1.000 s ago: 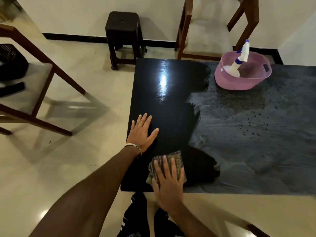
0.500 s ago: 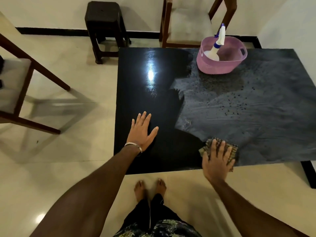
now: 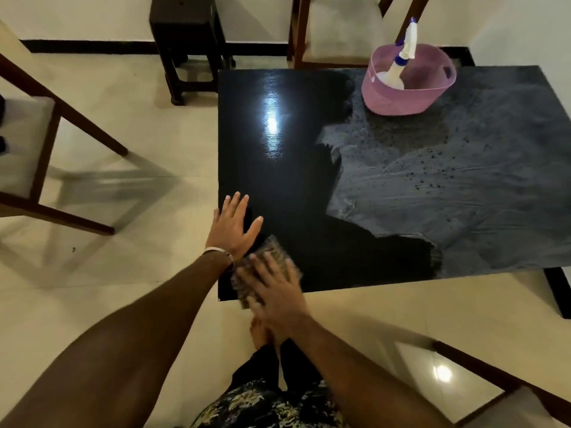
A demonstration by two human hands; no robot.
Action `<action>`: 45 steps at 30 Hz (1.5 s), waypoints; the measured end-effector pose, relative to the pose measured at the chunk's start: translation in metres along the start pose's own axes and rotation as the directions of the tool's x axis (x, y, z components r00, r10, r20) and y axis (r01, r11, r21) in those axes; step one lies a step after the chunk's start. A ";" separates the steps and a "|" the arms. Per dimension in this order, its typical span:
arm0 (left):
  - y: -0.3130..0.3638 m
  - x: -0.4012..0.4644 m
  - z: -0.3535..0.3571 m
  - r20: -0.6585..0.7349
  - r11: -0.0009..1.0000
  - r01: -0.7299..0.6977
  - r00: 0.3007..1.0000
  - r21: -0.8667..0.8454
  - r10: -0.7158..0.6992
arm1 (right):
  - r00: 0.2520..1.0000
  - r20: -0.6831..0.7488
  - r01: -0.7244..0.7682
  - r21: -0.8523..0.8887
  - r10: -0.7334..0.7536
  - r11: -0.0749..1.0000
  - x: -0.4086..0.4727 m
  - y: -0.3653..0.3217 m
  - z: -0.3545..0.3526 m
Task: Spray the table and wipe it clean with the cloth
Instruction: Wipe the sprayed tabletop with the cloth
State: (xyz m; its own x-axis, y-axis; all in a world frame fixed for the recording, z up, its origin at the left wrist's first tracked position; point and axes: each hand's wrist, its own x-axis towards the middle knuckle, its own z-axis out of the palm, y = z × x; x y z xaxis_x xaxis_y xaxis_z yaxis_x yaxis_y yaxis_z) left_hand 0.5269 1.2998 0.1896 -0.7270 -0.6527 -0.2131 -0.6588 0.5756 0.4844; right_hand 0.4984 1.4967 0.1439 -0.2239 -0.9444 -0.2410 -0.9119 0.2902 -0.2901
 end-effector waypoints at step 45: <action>0.208 0.068 0.093 0.009 1.000 -0.014 1.000 0.003 0.014 | 0.739 -0.116 -0.659 0.084 0.664 0.748 -0.104 0.320 -0.091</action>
State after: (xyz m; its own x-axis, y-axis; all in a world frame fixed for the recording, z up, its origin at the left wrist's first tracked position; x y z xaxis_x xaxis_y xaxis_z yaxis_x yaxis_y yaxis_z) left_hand 0.3220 1.4210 0.1967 -0.7382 -0.6398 -0.2141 -0.6488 0.5862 0.4852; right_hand 0.1987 1.6739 0.1601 -0.8106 -0.5231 -0.2631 -0.5055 0.8520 -0.1362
